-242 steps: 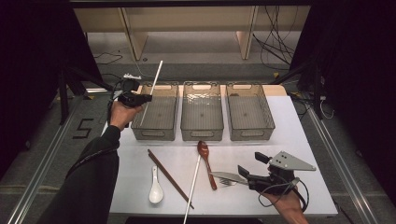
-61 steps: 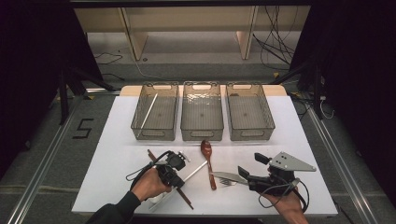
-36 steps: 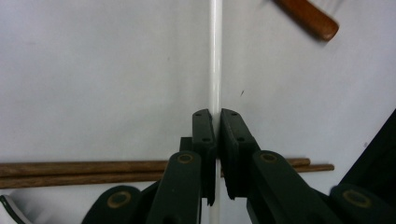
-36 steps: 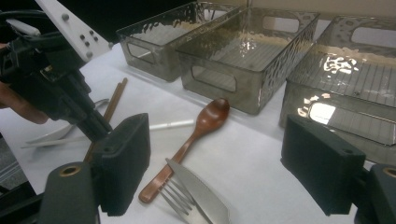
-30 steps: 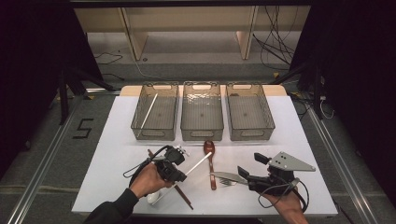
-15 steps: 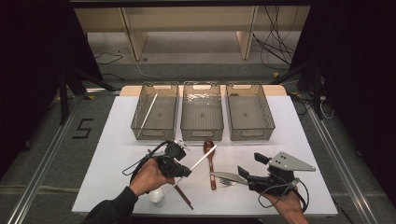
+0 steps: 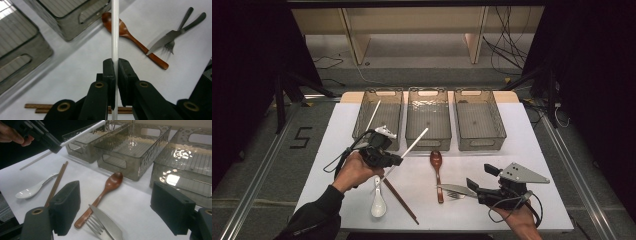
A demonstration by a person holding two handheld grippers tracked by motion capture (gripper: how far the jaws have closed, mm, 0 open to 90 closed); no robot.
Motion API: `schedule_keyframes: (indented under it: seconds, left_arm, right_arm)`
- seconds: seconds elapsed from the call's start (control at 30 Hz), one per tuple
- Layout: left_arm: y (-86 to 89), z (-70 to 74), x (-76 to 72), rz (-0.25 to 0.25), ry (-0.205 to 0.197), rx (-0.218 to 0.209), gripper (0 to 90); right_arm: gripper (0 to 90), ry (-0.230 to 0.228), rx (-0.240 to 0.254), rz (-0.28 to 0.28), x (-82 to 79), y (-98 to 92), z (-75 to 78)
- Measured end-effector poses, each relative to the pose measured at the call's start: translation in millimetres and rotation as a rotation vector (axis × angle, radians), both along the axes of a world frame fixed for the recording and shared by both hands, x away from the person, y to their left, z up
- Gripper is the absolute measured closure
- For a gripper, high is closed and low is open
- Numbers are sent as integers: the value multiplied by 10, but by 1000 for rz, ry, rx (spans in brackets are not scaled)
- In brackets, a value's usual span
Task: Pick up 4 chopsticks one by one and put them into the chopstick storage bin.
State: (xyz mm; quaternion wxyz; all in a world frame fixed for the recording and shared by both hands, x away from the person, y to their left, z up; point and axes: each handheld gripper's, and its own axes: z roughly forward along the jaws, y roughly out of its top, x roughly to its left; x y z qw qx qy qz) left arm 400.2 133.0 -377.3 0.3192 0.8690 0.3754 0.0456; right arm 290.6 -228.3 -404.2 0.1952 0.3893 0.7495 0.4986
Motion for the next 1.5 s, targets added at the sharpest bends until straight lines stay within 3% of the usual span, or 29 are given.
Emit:
schedule_keyframes:
  seconds: [0.33, 0.77, 1.0, 1.5]
  left_arm:
    - [168, 123, 306, 50, -57, 37, 842]
    - [302, 255, 733, 110, -114, 52, 842]
    - [398, 288, 961, 148, -126, 48, 842]
    - [445, 271, 1254, 176, -155, 117, 842]
  right_arm:
    - [248, 5, -1, -6, 9, -5, -6]
    - [248, 5, 2, -5, 9, -11, -4]
    - [248, 4, 0, -4, 7, -7, -5]
    - [248, 5, 4, -3, 6, -9, -2]
